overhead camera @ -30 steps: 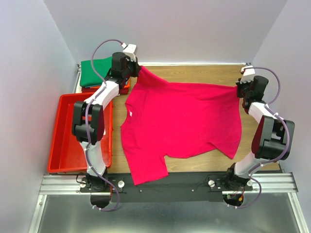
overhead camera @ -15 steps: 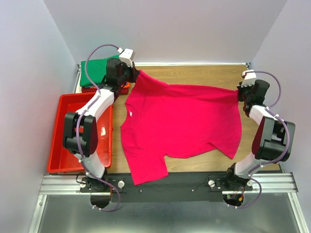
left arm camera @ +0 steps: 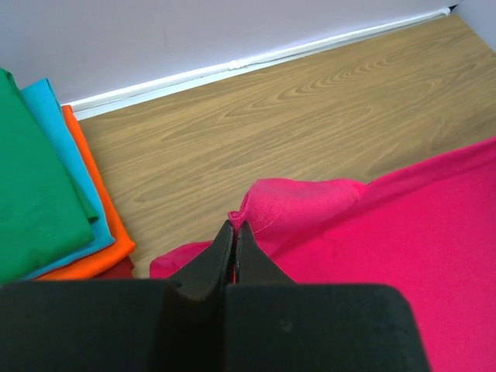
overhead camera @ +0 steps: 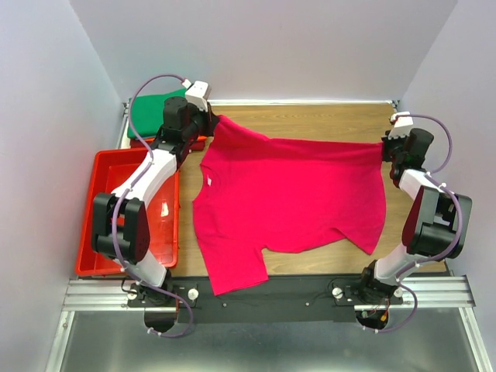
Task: Fold and stack the t-shirts
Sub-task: Fold the tshirt
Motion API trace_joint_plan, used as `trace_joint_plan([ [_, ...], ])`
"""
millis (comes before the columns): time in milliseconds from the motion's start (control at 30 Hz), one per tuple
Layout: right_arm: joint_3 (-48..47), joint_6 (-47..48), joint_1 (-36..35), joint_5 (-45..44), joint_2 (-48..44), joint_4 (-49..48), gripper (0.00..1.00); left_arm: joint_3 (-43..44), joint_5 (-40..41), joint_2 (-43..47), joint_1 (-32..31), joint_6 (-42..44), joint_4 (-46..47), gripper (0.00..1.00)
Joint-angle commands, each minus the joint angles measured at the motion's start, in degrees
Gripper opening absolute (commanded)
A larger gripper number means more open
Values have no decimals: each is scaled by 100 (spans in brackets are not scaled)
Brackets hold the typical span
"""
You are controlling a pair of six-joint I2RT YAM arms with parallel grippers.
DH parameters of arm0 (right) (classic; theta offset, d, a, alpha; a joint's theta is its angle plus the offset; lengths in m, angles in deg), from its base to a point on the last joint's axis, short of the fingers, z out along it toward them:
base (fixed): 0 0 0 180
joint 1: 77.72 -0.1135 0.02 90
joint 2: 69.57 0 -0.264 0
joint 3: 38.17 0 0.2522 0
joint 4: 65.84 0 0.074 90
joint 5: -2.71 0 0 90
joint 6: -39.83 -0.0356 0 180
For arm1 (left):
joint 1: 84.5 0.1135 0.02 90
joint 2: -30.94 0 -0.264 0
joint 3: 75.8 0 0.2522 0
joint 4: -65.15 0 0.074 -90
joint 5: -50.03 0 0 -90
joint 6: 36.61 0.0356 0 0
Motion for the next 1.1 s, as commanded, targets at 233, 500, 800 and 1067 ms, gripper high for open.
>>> trace_joint_plan([
  [233, 257, 52, 186, 236, -114, -86, 0, -703, -177, 536, 19, -82, -48, 0],
  [500, 644, 263, 230, 394, -580, 142, 0, -1222, -169, 940, 10, -153, -223, 0],
  [800, 1329, 667, 344, 236, -1133, 370, 4, -1863, -432, 1275, 19, -363, -706, 0],
  [1067, 1619, 1116, 687, -54, -1758, 915, 81, -2145, -1267, 1662, 1, -329, -1594, 50],
])
